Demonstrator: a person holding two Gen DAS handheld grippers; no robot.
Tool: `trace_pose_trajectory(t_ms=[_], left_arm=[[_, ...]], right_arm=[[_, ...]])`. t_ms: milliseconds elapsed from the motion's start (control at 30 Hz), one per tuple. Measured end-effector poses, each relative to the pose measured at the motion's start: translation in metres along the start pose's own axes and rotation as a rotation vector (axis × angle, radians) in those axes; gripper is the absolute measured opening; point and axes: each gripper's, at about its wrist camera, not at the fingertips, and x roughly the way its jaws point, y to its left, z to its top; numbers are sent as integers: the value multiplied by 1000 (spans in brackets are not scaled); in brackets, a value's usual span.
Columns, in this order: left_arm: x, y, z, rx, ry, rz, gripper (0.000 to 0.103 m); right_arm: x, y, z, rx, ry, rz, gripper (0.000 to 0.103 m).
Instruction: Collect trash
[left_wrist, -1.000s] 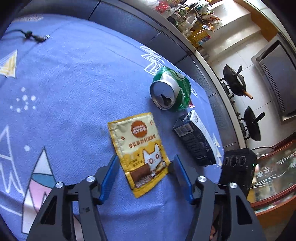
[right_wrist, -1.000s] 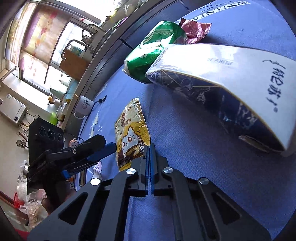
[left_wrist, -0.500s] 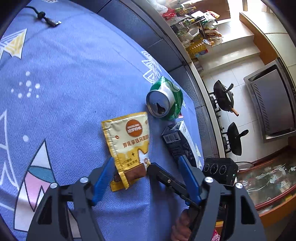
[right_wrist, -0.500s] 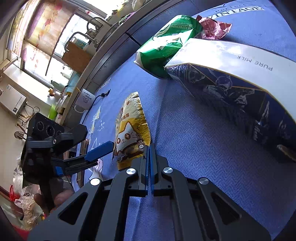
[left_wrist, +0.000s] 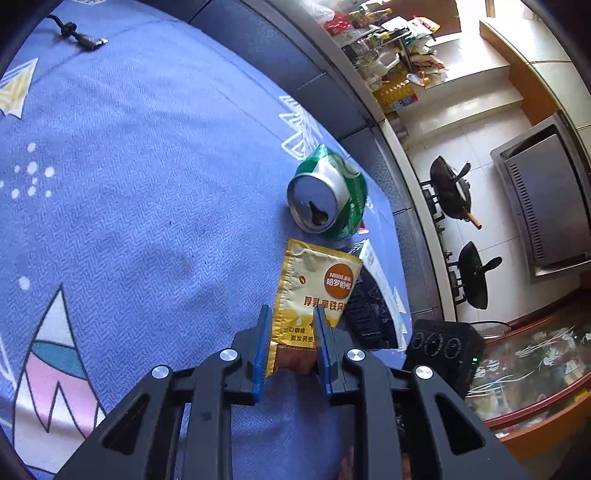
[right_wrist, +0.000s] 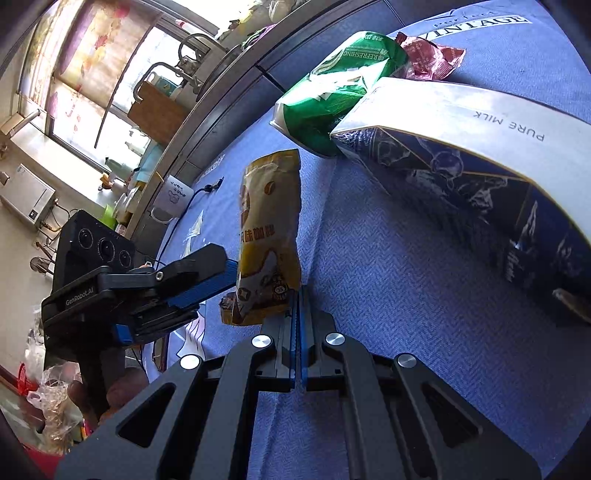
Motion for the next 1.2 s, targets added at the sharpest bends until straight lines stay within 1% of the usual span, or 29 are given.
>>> trace_pose_trajectory(t_ms=[33,67,100,133,167,267,433,467,567,600,667,700,733,767,800,833,867,900,967,1000,1033,1067,1100,1167,1200], left_arm=[[-2,0,0,2,0,-3,23],[-3,1,0,-1,3,-3,28],[-3,3,0,-10,9,0,44],[-3,5,1,-20,10,5,58],[-2,8,1,-32,9,6,59],[3,13,0,-60,28,-24,60],[7,13,1,-60,40,-44,62],[7,12,1,-56,39,-42,62],[8,8,1,-39,35,-30,70],[9,3,1,-21,34,-17,74],[13,-7,1,27,38,35,75],[16,-14,0,62,38,76,73],[18,-18,0,87,36,113,63],[21,-22,0,114,40,161,55],[24,-24,1,129,41,190,39],[27,-22,2,125,57,189,16],[30,-19,3,107,73,170,7],[29,-15,3,86,67,165,4],[23,-10,4,79,50,166,2],[19,-8,4,77,37,165,2],[13,-6,4,76,25,156,2],[7,-4,5,74,17,138,2],[2,-3,5,72,10,126,2],[-9,1,7,53,-1,90,2],[-12,2,8,41,-1,65,2]], right_arm=[[0,0,0,2,-1,0,0],[0,0,0,1,-1,-2,0],[0,1,0,-3,-1,-6,0],[0,2,-1,-6,-1,-9,0],[0,2,-1,-7,0,-10,0],[0,3,0,-8,3,-12,0],[-1,4,0,-8,3,-14,0],[-1,2,0,1,3,-8,0],[-2,2,0,5,0,-10,0],[-2,3,0,1,-2,-13,0],[-2,2,-1,4,-7,-8,0],[-3,1,-1,7,-12,2,3],[-3,1,-2,7,-17,16,3],[-3,1,-4,6,-17,33,3],[-1,1,-5,5,-9,50,3],[0,3,-6,-4,-7,52,3],[0,6,-7,-22,-3,39,3],[0,7,-8,-27,6,37,3],[-7,10,-10,-30,15,44,3],[-14,13,-9,-51,10,33,3],[-25,18,-6,-78,-4,22,6],[-37,20,-1,-97,-29,17,6],[-52,22,8,-115,-69,7,6],[-82,17,35,-115,-158,-28,21],[-94,10,51,-96,-194,-50,32]])
